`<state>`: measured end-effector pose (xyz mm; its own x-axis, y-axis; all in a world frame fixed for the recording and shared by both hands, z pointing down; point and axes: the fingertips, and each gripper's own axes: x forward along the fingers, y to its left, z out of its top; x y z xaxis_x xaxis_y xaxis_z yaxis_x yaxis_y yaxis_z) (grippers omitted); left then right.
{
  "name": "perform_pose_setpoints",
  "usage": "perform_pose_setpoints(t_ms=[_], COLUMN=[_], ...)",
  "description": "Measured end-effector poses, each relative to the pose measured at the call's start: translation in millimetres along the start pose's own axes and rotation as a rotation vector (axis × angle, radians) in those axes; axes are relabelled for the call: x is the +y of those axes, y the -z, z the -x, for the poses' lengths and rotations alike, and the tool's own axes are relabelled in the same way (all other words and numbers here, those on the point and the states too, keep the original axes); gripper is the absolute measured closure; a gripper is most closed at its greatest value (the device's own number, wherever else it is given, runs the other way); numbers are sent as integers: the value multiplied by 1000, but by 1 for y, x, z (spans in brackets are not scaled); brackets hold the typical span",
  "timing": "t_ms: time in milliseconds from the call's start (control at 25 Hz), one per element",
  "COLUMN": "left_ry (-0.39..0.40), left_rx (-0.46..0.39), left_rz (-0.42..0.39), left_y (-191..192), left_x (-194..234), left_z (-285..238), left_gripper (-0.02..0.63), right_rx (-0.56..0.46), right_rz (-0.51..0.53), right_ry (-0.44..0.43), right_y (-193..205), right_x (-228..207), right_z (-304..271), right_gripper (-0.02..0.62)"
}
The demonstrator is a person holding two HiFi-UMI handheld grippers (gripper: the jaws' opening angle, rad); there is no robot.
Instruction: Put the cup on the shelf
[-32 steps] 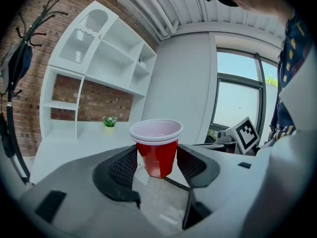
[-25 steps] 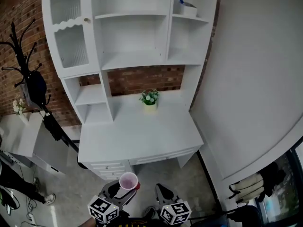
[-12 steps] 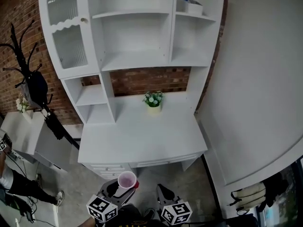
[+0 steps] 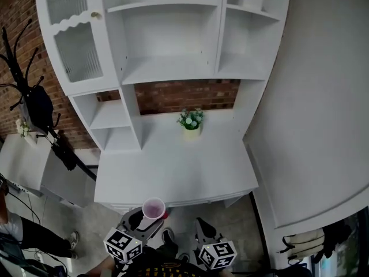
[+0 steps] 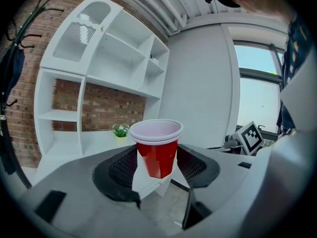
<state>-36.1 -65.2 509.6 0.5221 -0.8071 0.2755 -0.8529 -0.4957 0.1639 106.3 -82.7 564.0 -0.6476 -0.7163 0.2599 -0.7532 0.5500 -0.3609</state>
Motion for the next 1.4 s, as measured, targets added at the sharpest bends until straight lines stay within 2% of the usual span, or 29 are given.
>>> perform_pose_setpoints(t_ms=[240, 520, 880, 1240, 1400], left_ry=[-33, -67, -85, -133, -140], left_rx=[-63, -167, -251, -331, -385], left_rz=[-5, 16, -30, -121, -100], left_y=[-40, -91, -137, -188, -214], left_x=[70, 140, 186, 215, 224], left_z=[-20, -15, -14, -9, -5], left_gripper=[354, 353, 353, 353, 353], right_rx=[-10, -18, -2, -62, -93], right_rz=[33, 64, 109, 107, 112], right_ry=[5, -11, -11, 1, -16], right_y=[-35, -68, -87, -127, -146], right_x=[-8, -2, 5, -14, -22], right_z=[-57, -119, -164, -180, -188], right_gripper=[602, 603, 602, 601, 602])
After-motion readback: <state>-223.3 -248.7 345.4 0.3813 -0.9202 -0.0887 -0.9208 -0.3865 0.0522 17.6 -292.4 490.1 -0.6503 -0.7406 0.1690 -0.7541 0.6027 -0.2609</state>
